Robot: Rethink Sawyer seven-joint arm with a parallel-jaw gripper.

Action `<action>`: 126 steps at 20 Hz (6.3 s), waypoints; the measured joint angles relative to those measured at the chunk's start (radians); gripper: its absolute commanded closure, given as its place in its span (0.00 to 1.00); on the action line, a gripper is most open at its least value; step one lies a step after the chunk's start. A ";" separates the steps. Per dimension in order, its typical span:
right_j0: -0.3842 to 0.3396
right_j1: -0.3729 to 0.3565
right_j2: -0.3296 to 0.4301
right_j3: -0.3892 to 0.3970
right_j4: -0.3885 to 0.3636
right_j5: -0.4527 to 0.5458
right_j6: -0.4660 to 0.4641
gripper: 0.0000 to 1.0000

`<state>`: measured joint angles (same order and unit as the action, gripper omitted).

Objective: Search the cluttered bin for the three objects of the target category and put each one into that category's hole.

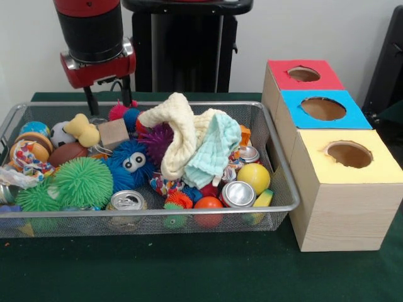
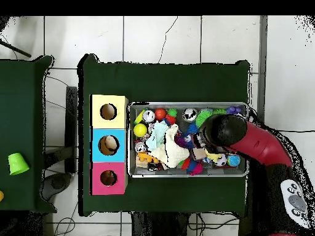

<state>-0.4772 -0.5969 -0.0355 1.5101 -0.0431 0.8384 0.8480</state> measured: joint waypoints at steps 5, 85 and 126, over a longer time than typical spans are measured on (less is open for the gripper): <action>-0.022 0.003 0.033 0.034 -0.025 -0.047 0.000 0.00; -0.471 0.098 0.407 0.129 -0.365 -0.132 0.000 0.00; -0.341 -0.016 0.473 0.135 -0.387 -0.051 0.000 1.00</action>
<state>-0.8180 -0.6129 0.4375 1.6452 -0.4297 0.7879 0.8480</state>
